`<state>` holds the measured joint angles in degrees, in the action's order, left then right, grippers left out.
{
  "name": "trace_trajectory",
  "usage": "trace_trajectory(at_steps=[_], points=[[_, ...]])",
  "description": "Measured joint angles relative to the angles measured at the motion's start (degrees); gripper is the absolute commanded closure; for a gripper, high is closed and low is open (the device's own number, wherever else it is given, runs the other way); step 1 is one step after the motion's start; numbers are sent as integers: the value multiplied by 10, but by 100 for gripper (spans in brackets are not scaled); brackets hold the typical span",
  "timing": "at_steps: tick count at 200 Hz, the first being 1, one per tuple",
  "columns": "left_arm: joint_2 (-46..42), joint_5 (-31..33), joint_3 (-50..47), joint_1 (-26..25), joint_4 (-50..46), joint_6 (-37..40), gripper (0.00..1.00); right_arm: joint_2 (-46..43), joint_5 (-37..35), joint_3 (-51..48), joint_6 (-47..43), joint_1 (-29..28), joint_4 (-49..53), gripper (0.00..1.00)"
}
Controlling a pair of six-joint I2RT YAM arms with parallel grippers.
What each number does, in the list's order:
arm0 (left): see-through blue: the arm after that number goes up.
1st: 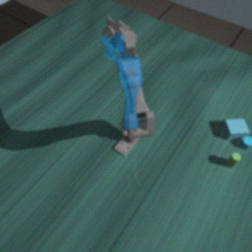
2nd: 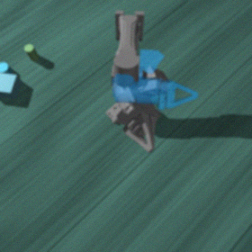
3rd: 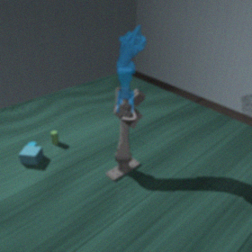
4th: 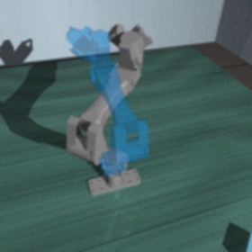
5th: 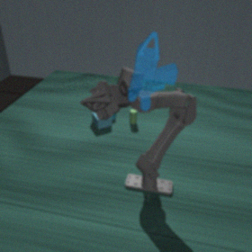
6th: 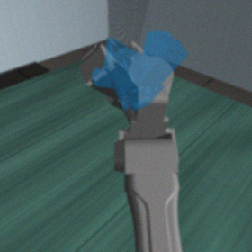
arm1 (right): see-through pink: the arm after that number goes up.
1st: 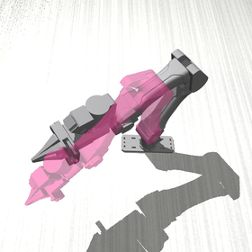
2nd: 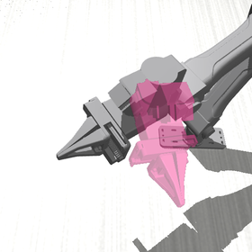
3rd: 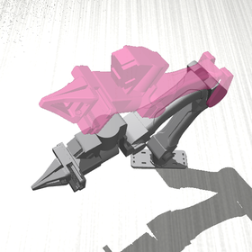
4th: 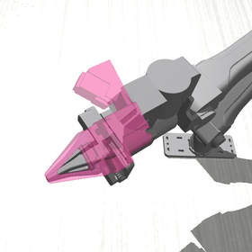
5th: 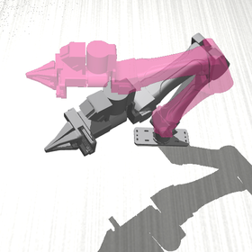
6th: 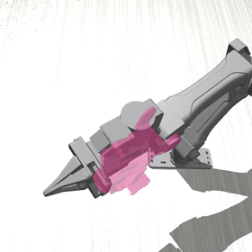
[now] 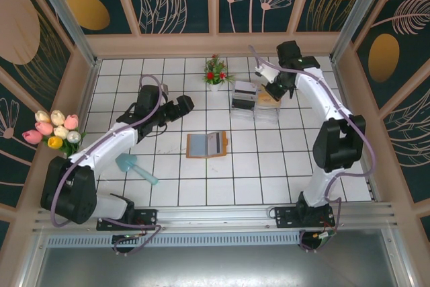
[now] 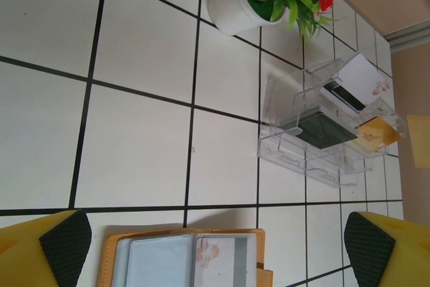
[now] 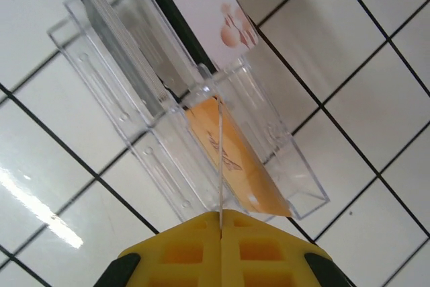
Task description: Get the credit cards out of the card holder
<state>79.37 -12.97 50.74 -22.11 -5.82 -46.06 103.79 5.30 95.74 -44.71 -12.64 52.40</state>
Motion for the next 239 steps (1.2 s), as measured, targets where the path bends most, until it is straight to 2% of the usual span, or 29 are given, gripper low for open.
trace_trajectory(at_steps=[63,155,189,211,239], points=[[17,0,0,0,0,2,2,62,-38,49,-28,7,37,100],[23,-12,0,0,0,2,2,60,-38,53,-48,7,37,100],[23,-38,0,0,5,5,7,28,-18,35,-68,7,25,100],[32,-47,7,-5,11,10,15,-9,4,-6,-75,7,0,100],[86,-29,65,-47,4,20,23,-38,38,-46,-75,18,-34,100]])
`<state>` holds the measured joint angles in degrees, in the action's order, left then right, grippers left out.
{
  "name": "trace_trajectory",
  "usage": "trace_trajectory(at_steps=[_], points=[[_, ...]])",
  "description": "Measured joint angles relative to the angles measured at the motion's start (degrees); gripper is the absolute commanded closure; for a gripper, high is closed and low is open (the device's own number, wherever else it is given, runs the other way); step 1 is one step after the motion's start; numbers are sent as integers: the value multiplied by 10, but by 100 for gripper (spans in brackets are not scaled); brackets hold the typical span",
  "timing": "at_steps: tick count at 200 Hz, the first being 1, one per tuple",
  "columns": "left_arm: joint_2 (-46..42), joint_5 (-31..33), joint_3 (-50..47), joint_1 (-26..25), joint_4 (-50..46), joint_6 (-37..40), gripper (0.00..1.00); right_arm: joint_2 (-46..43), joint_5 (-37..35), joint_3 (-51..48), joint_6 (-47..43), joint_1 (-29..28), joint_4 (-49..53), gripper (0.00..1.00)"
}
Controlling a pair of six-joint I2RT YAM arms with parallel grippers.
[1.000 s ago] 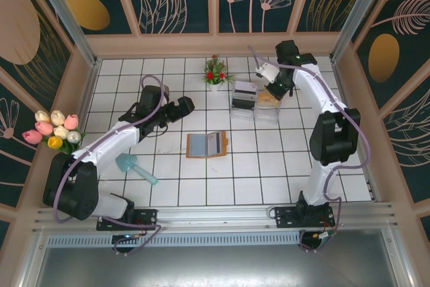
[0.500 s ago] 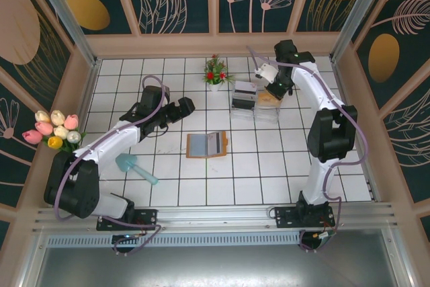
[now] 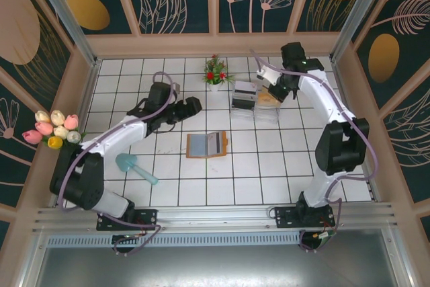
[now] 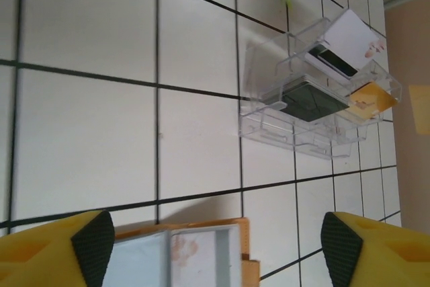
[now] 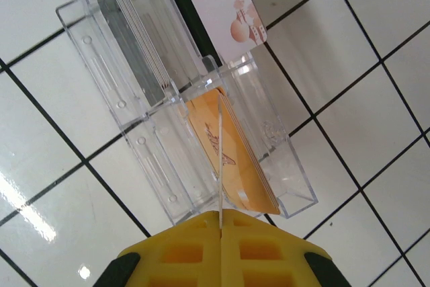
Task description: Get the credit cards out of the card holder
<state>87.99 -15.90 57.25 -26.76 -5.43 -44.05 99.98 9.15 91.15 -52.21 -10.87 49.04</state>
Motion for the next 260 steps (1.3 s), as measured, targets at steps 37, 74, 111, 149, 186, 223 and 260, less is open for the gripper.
trace_trajectory(at_steps=[37,74,111,149,186,223,260], points=[[101,26,98,-67,1,8,30,-21,15,-37,-9,14,-26,100],[186,33,158,-96,0,8,30,-21,14,-52,-13,16,-43,94],[205,33,167,-98,0,8,30,-19,13,-53,-15,14,-59,97],[206,30,167,-98,0,7,30,-1,12,-53,-37,10,-60,100],[220,22,167,-98,0,3,30,25,18,-40,-61,15,-51,100],[229,14,167,-98,0,3,30,42,21,-15,-75,22,-46,100],[230,14,167,-98,0,1,30,56,25,4,-82,22,-36,100]])
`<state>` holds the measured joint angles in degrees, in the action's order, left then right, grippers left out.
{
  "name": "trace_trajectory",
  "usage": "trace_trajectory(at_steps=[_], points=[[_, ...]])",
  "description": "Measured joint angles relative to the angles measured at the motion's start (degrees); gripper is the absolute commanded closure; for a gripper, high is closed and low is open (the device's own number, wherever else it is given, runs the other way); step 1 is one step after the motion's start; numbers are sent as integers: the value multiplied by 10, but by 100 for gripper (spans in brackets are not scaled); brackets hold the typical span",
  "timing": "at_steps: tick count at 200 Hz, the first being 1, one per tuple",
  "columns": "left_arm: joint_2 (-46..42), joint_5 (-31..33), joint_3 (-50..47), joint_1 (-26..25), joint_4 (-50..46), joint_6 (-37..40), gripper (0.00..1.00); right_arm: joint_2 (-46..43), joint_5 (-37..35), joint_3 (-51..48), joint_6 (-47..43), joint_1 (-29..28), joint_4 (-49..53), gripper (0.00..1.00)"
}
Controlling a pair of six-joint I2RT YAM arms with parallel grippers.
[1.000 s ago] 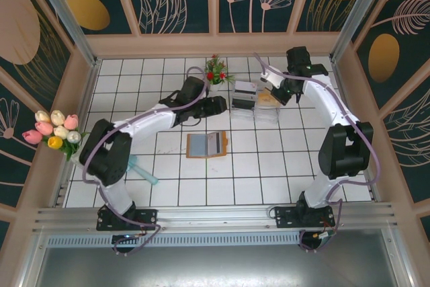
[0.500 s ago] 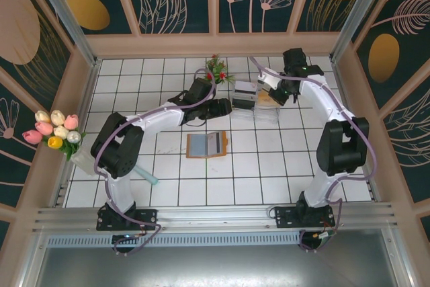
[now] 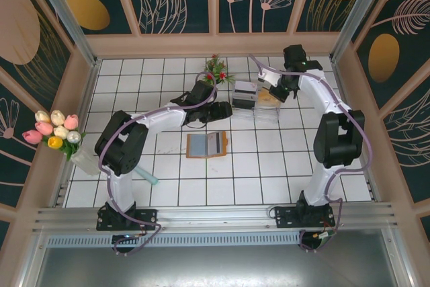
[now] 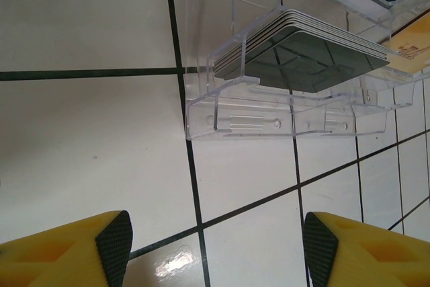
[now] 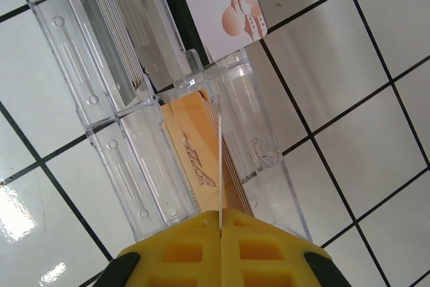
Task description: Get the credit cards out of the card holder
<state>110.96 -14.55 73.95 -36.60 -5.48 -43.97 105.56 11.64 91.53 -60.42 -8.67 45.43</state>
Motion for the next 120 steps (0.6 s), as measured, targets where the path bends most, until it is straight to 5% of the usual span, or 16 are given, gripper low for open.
trace_trajectory(at_steps=[72,120], points=[[1,-12,2,0,-8,-2,31,9,33,15,-23,0,16,100],[43,-11,61,0,-12,-9,47,8,42,4,-21,0,5,100]])
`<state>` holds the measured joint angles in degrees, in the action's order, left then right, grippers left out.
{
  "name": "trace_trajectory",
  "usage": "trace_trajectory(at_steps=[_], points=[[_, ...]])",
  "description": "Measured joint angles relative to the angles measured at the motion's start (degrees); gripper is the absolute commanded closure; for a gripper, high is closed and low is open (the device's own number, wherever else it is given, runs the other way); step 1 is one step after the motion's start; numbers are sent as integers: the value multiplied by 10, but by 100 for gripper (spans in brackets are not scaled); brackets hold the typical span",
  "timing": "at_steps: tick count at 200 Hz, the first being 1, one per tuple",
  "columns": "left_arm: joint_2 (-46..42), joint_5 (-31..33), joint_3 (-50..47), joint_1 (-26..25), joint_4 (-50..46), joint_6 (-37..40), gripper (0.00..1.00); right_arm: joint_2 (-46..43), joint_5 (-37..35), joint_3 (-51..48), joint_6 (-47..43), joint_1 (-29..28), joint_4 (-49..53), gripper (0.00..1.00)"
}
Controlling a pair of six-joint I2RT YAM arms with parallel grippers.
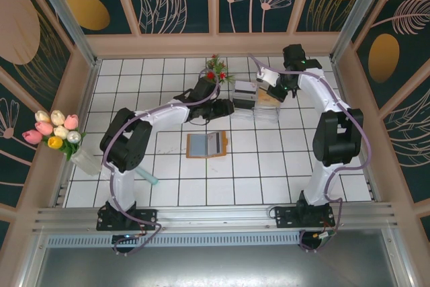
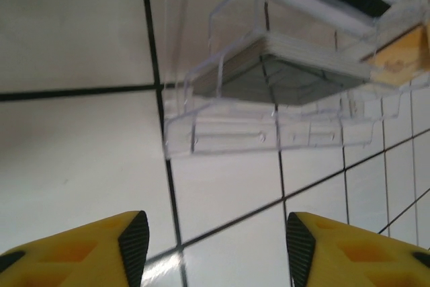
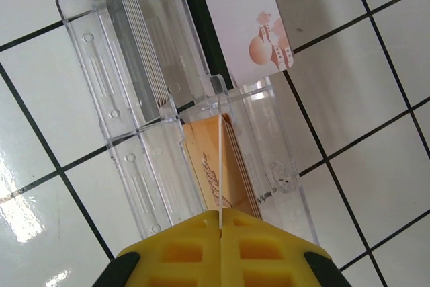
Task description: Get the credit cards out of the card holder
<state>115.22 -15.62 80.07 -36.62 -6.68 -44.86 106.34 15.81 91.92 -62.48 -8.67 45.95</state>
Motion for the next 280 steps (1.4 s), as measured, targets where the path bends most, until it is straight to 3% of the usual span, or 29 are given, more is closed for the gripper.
trace_trajectory(at_steps=[49,80,186,280], points=[[83,28,111,-1,-17,-3,67,-32,23,-26,0,0,-12,100],[103,31,125,-1,-30,-4,77,-60,29,-33,0,0,-21,100],[104,18,111,-1,-8,-3,79,-75,38,-50,0,0,-32,100],[104,70,130,0,-43,29,79,-67,22,-47,4,-19,-35,100]])
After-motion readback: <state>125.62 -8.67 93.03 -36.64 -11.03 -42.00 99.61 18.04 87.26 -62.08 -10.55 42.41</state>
